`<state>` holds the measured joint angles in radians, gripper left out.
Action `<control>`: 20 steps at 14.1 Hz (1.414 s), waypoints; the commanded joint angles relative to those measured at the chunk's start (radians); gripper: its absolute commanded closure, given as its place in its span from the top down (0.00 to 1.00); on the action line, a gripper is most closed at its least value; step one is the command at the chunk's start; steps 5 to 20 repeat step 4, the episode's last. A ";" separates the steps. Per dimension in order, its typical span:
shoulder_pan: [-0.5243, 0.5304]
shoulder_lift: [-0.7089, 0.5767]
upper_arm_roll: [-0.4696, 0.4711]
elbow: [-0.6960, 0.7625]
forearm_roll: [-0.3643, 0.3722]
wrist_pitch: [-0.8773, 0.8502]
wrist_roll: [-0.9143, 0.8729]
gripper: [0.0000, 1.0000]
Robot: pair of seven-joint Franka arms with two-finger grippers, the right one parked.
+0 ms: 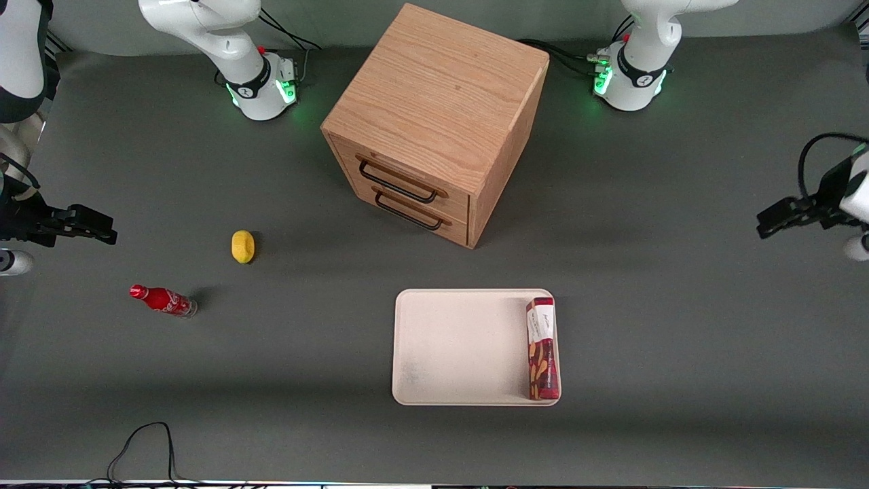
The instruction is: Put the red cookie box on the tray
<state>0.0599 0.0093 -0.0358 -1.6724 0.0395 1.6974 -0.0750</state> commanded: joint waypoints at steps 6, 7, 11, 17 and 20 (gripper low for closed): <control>0.015 -0.112 -0.009 -0.079 -0.087 -0.073 0.095 1.00; 0.015 -0.112 -0.009 -0.079 -0.087 -0.073 0.095 1.00; 0.015 -0.112 -0.009 -0.079 -0.087 -0.073 0.095 1.00; 0.015 -0.112 -0.009 -0.079 -0.087 -0.073 0.095 1.00; 0.015 -0.112 -0.009 -0.079 -0.087 -0.073 0.095 1.00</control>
